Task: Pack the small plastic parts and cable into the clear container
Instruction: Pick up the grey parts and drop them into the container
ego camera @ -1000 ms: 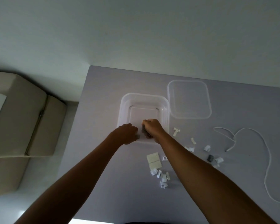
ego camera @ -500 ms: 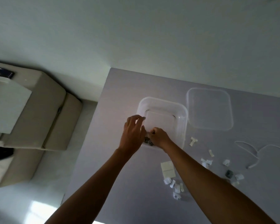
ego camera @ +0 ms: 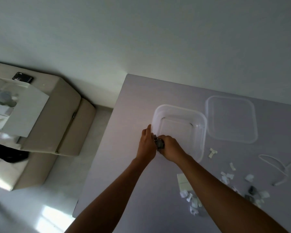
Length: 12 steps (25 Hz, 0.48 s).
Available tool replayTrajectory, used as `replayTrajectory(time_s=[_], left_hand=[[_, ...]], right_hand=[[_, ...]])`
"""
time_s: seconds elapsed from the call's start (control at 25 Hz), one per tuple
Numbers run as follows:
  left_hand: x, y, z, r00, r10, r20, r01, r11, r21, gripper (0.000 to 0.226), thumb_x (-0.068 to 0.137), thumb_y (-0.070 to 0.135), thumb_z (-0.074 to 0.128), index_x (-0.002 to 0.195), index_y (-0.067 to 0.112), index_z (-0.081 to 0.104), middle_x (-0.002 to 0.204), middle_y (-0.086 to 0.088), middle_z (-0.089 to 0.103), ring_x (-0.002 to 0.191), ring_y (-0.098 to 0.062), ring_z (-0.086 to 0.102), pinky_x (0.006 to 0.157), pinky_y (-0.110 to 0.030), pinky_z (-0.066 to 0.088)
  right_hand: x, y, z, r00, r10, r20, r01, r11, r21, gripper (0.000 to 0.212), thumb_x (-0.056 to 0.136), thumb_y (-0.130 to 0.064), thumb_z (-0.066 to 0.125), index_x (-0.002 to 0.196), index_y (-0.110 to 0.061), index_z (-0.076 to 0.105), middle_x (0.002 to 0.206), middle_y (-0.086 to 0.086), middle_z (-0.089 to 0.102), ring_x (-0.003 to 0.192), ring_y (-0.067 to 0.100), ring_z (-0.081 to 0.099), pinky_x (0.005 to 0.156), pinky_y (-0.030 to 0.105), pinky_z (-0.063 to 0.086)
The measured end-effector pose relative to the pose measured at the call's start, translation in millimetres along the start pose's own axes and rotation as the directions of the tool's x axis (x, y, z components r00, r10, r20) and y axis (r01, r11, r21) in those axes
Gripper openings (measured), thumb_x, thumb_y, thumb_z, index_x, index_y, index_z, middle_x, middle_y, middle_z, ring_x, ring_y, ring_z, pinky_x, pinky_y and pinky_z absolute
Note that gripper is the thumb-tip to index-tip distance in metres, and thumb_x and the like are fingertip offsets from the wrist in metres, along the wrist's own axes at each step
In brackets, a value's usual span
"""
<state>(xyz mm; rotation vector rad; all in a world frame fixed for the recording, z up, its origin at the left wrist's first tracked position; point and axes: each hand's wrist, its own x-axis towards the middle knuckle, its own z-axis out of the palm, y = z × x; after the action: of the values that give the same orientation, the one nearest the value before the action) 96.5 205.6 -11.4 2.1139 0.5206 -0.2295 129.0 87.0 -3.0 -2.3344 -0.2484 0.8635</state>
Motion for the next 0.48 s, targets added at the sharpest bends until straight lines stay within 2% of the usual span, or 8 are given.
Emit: replayTrajectory(time_s=[0.08, 0.16, 0.28, 0.36, 0.48], left_hand=[[-1.5, 0.2, 1.1, 1.0, 0.0, -0.009, 0.0, 1.0, 0.006, 0.048, 0.104, 0.017, 0.032, 0.15, 0.014, 0.023, 0.141, -0.012, 0.04, 0.119, -0.025, 0.049, 0.095, -0.027, 0.043], [-3.9, 1.5, 2.0, 1.0, -0.003, -0.019, 0.003, 1.0, -0.006, 0.046, 0.104, 0.018, 0.031, 0.15, 0.014, 0.024, 0.141, -0.013, 0.04, 0.12, -0.025, 0.049, 0.097, -0.03, 0.044], [-6.1, 4.4, 1.3, 1.0, -0.015, -0.022, 0.014, 1.0, -0.021, 0.045, 0.104, 0.016, 0.028, 0.149, 0.012, 0.025, 0.141, -0.014, 0.04, 0.122, -0.027, 0.049, 0.097, -0.029, 0.042], [-7.3, 5.7, 0.3, 1.0, -0.001, -0.016, 0.002, 1.0, 0.011, 0.046, 0.104, 0.015, 0.028, 0.15, 0.012, 0.024, 0.142, -0.014, 0.04, 0.122, -0.027, 0.049, 0.095, -0.028, 0.042], [-10.4, 9.3, -2.2, 1.0, -0.024, 0.002, 0.024, 0.998, 0.05, 0.05, 0.103, 0.019, 0.033, 0.151, 0.013, 0.019, 0.144, -0.014, 0.038, 0.124, -0.03, 0.048, 0.098, -0.036, 0.047]], right_hand=[[-2.3, -2.4, -2.4, 1.0, -0.003, -0.028, 0.004, 1.0, 0.021, 0.052, 0.086, -0.022, 0.072, 0.132, -0.008, 0.055, 0.129, 0.014, 0.061, 0.117, 0.03, 0.059, 0.105, 0.035, 0.044], [-4.0, -2.6, -4.9, 0.998, 0.014, -0.068, -0.012, 0.999, 0.038, 0.055, 0.088, -0.022, 0.07, 0.138, -0.009, 0.05, 0.137, 0.013, 0.057, 0.124, 0.029, 0.055, 0.11, 0.037, 0.04], [-7.3, -0.7, -8.6, 0.998, 0.0, -0.071, 0.002, 0.999, 0.032, 0.051, 0.091, -0.024, 0.066, 0.138, -0.011, 0.05, 0.134, 0.012, 0.06, 0.122, 0.028, 0.057, 0.109, 0.035, 0.041], [-12.4, -1.1, -9.7, 0.997, -0.005, -0.076, 0.008, 0.999, 0.039, 0.054, 0.094, -0.022, 0.062, 0.143, -0.013, 0.043, 0.136, 0.011, 0.058, 0.123, 0.027, 0.056, 0.109, 0.036, 0.04], [-19.5, 2.4, -12.5, 0.996, -0.01, -0.085, 0.013, 0.999, 0.032, 0.062, 0.093, -0.013, 0.061, 0.149, -0.016, 0.033, 0.142, 0.012, 0.053, 0.127, 0.029, 0.053, 0.111, 0.039, 0.039]])
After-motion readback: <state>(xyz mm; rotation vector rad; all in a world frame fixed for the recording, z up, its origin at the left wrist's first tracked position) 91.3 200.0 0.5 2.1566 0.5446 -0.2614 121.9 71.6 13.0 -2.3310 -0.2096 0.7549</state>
